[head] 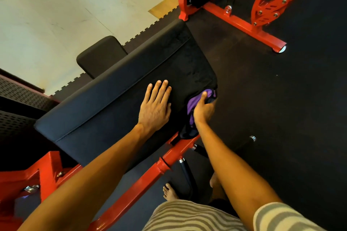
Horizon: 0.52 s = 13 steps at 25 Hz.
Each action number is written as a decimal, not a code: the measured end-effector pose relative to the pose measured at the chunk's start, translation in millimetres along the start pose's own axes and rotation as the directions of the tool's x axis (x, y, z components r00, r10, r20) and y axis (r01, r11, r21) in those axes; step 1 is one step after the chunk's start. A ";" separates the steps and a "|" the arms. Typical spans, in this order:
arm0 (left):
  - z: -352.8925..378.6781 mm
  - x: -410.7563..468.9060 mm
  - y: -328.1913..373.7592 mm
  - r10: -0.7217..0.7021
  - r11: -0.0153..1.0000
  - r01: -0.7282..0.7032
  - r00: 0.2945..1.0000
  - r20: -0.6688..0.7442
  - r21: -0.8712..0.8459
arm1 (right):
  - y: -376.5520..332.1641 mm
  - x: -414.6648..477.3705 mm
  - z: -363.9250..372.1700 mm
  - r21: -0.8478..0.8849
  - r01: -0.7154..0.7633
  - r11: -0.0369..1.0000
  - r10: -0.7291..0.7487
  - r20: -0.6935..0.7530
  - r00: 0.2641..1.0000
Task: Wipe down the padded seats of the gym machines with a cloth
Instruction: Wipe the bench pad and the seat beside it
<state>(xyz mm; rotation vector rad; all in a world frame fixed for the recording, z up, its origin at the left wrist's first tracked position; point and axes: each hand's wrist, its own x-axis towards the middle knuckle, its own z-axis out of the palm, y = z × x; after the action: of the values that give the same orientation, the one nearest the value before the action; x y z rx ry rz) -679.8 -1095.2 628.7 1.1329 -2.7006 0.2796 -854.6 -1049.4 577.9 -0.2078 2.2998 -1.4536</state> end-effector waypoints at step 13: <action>6.9 39.0 27.9 -0.138 0.989 0.139 0.990 -0.018 0.041 | 3.7 27.5 5.6 -0.201 0.341 0.918 -0.319 0.135 0.938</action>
<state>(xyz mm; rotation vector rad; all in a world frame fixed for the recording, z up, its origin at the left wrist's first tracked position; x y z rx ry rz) -727.4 -1104.3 629.3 1.3181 -2.5989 0.3232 -876.8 -1061.7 565.4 -0.7512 2.4259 -1.2937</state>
